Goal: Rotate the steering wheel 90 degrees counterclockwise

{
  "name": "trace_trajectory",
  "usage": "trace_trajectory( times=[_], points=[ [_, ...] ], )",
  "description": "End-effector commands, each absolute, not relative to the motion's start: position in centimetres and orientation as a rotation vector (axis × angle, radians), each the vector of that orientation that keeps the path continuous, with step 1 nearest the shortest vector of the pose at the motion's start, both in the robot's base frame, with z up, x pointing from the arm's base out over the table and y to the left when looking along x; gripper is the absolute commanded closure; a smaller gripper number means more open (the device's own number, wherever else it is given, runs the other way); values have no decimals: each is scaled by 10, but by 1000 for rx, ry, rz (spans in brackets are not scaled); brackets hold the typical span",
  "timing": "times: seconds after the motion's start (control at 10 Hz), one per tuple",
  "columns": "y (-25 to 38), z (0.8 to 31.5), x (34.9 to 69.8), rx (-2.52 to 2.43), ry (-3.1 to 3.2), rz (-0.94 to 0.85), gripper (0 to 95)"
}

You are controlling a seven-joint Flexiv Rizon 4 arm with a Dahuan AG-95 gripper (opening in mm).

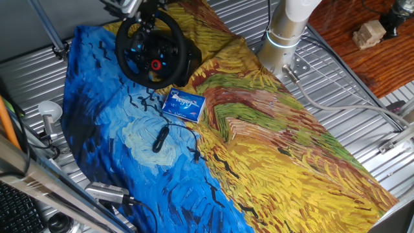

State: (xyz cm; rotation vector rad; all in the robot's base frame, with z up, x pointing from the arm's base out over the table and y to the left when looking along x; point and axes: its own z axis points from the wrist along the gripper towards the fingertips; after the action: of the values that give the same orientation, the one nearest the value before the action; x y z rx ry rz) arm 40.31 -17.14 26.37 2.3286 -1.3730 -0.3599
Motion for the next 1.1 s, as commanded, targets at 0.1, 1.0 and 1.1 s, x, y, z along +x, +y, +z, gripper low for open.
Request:
trace_trajectory(
  times=[0.1, 1.0, 1.1],
  points=[
    [-172, 263, 403, 2327, -1377, -361, 380],
    [-172, 262, 403, 2309, -1393, -353, 380],
    [-172, 262, 403, 2309, -1392, -351, 380]
  ],
)
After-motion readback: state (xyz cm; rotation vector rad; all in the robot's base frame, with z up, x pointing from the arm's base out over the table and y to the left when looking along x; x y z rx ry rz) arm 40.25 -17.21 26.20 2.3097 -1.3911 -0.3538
